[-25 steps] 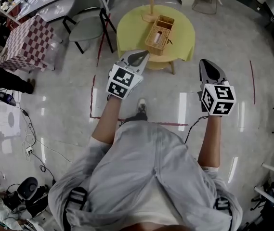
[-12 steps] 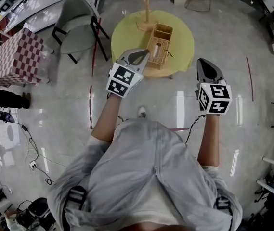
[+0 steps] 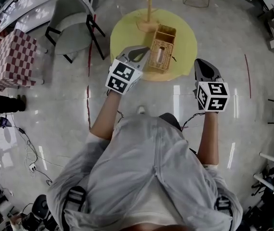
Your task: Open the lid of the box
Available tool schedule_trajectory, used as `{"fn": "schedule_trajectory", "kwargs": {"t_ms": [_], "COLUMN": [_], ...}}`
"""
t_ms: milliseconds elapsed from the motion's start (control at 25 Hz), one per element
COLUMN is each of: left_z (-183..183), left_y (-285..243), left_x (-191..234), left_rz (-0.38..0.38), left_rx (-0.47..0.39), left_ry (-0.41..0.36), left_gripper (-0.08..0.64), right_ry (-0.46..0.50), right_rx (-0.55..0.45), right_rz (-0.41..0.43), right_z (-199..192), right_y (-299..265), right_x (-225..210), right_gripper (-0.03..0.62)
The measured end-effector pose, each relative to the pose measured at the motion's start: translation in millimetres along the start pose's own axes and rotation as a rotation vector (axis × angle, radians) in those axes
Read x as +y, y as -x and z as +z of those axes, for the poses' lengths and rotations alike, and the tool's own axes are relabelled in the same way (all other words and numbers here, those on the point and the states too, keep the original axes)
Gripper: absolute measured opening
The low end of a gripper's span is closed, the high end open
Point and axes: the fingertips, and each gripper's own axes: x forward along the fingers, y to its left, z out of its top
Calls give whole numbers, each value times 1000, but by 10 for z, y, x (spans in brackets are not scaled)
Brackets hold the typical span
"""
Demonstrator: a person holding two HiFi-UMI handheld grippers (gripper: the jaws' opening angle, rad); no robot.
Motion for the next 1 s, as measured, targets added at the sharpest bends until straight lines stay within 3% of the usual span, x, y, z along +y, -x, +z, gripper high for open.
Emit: {"fn": "schedule_trajectory", "kwargs": {"t_ms": [160, 440, 1000], "left_z": [-98, -427, -984], "left_y": [-117, -377, -922], "left_x": [100, 329, 326], "left_rz": [-12, 67, 112], "left_rx": [-8, 69, 187], "left_ry": [112, 121, 338], "left_gripper": [29, 29, 28], "right_ry": [-5, 68, 111], "right_rx": [53, 118, 338], "right_rz": [15, 53, 331], "right_z": [-119, -316, -1207], "right_y": [-221, -717, -1583], "right_x": [-87, -198, -357], "right_gripper": [23, 23, 43]}}
